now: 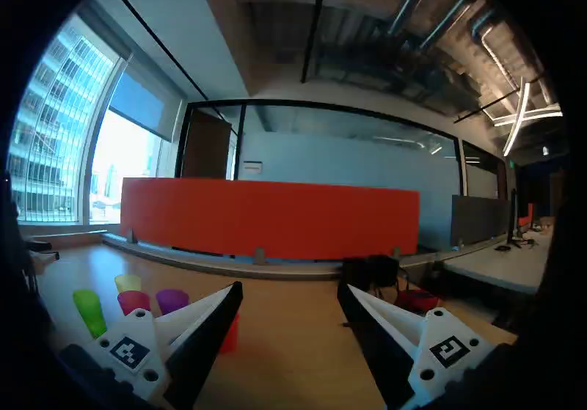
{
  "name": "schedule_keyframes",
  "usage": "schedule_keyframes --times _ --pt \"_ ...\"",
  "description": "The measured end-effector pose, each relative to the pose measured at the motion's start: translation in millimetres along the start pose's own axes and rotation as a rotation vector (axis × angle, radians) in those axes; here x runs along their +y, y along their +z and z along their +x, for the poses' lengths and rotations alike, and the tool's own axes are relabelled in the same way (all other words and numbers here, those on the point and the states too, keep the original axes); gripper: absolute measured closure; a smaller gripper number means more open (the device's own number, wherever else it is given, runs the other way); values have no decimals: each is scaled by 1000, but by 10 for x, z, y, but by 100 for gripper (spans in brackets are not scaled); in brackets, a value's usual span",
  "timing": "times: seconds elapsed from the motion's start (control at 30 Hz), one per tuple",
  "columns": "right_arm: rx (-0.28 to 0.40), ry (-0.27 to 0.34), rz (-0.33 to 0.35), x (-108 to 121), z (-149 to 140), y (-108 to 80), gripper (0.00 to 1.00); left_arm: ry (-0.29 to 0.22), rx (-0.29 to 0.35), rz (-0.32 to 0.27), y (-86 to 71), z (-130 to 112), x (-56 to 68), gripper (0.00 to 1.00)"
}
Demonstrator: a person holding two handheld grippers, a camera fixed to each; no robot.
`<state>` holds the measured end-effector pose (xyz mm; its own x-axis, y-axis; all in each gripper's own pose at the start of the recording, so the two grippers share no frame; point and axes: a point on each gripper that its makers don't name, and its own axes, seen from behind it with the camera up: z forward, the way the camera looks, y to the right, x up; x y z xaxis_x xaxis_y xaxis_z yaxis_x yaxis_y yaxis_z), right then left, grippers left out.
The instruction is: Pour water
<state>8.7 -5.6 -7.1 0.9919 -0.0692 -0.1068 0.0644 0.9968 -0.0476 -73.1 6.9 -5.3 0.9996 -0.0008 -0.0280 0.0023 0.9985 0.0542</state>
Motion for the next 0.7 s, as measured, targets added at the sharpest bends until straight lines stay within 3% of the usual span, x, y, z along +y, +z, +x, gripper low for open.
schedule_keyframes --times 0.7 --pt "-21 27 28 -125 -415 85 0 0 0 0 -6 13 -5 4"
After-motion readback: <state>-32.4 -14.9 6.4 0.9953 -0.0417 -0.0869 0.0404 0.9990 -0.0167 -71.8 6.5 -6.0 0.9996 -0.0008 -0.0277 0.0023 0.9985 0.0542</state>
